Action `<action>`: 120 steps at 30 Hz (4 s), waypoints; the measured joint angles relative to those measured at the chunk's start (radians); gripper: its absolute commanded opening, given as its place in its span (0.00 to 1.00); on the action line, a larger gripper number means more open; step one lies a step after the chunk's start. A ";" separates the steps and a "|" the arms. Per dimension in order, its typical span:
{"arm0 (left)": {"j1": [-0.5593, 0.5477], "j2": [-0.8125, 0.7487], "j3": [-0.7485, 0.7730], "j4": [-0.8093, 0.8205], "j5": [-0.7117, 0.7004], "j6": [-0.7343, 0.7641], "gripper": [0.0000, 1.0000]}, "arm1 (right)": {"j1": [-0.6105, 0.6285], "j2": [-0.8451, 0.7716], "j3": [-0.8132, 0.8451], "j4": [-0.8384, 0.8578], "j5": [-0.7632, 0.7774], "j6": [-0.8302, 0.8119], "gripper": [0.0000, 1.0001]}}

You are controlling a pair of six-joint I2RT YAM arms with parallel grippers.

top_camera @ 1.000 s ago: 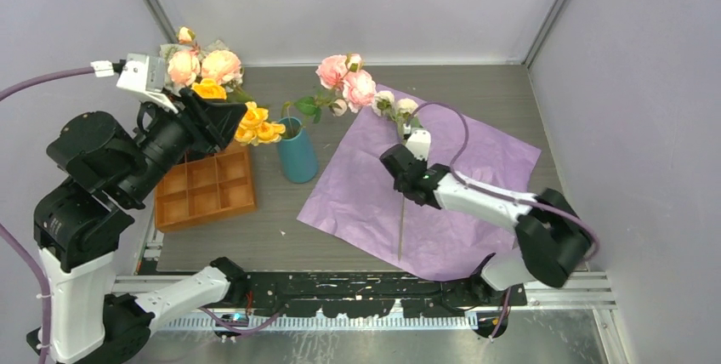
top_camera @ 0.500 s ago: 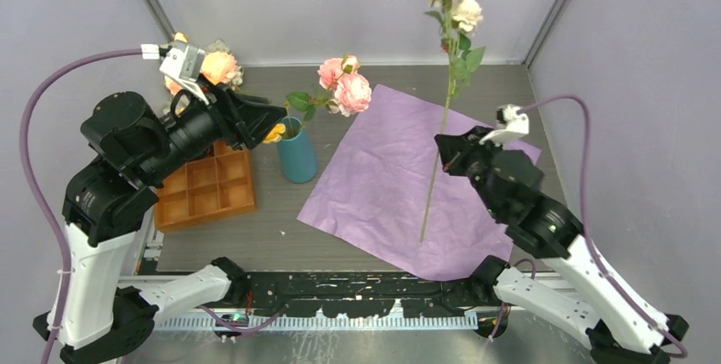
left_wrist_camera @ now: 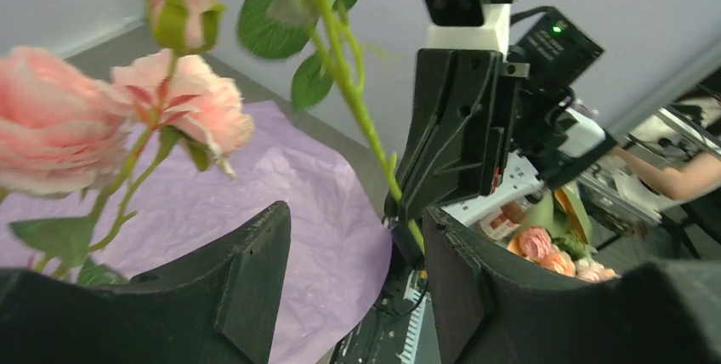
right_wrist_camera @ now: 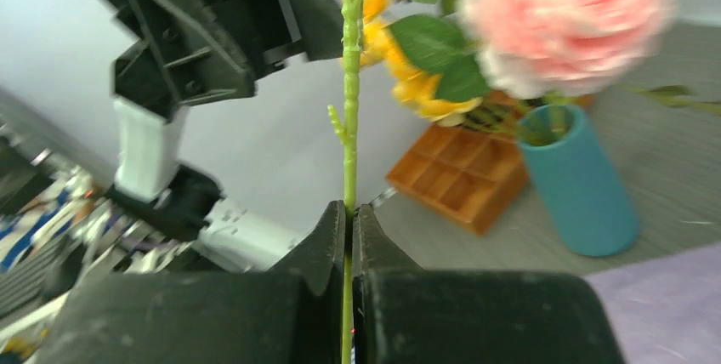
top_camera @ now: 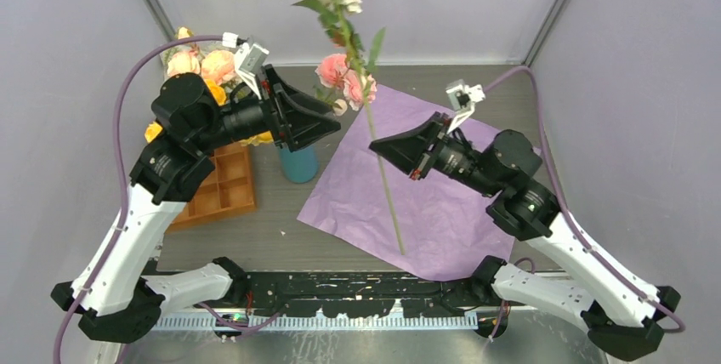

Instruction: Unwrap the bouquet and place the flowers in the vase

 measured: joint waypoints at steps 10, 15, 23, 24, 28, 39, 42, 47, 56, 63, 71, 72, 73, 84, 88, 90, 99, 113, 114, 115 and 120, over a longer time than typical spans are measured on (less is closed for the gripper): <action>0.000 -0.051 -0.083 0.196 0.145 -0.023 0.61 | 0.248 0.145 0.055 0.083 -0.084 -0.033 0.01; 0.000 -0.109 -0.083 0.212 0.143 -0.009 0.60 | 0.337 0.203 0.064 0.104 -0.062 -0.074 0.01; 0.000 -0.174 -0.083 0.185 0.071 0.039 0.27 | 0.382 0.229 0.064 0.128 -0.034 -0.097 0.01; 0.000 -0.183 -0.083 0.181 0.058 0.046 0.22 | 0.383 0.229 0.064 0.130 -0.032 -0.099 0.01; 0.000 -0.216 -0.083 0.160 0.012 0.064 0.15 | 0.388 0.231 0.064 0.146 -0.020 -0.103 0.01; 0.000 -0.225 -0.066 0.090 -0.128 0.106 0.07 | 0.387 0.245 0.061 0.124 0.089 -0.114 0.85; 0.000 -0.222 -0.031 0.044 -0.200 0.132 0.07 | 0.386 0.229 0.045 0.097 0.138 -0.124 0.94; 0.000 -0.195 0.094 -0.061 -0.340 0.187 0.05 | 0.386 0.141 0.004 0.040 0.248 -0.152 0.98; 0.000 -0.091 0.241 -0.209 -0.694 0.278 0.04 | 0.386 -0.093 -0.070 -0.021 0.453 -0.186 0.99; 0.000 0.100 0.337 -0.285 -0.923 0.369 0.03 | 0.386 -0.229 -0.113 -0.069 0.586 -0.203 0.99; -0.019 0.208 0.349 -0.292 -1.070 0.455 0.03 | 0.386 -0.264 -0.143 -0.106 0.659 -0.209 0.99; -0.024 0.217 0.368 -0.291 -1.084 0.473 0.04 | 0.386 -0.264 -0.146 -0.111 0.665 -0.209 0.99; -0.031 0.227 0.391 -0.291 -1.097 0.484 0.03 | 0.386 -0.264 -0.148 -0.119 0.669 -0.211 1.00; -0.149 0.301 0.507 -0.181 -1.263 0.691 0.03 | 0.386 -0.264 -0.171 -0.123 0.684 -0.216 0.99; -0.164 0.307 0.478 -0.133 -1.296 0.740 0.03 | 0.386 -0.266 -0.173 -0.124 0.686 -0.216 1.00; -0.167 0.309 0.471 -0.121 -1.305 0.758 0.03 | 0.386 -0.267 -0.173 -0.124 0.689 -0.216 0.99; -0.178 0.315 0.481 -0.086 -1.308 0.787 0.03 | 0.386 -0.269 -0.174 -0.127 0.692 -0.215 0.99; -0.179 0.307 0.480 -0.080 -1.273 0.758 0.03 | 0.386 -0.269 -0.182 -0.128 0.692 -0.215 1.00; -0.179 0.306 0.480 -0.080 -1.273 0.757 0.03 | 0.386 -0.269 -0.182 -0.128 0.692 -0.215 1.00; -0.179 0.305 0.480 -0.079 -1.271 0.757 0.03 | 0.386 -0.270 -0.183 -0.128 0.692 -0.215 0.99; -0.179 0.299 0.478 -0.066 -1.269 0.757 0.03 | 0.386 -0.279 -0.184 -0.129 0.692 -0.215 0.99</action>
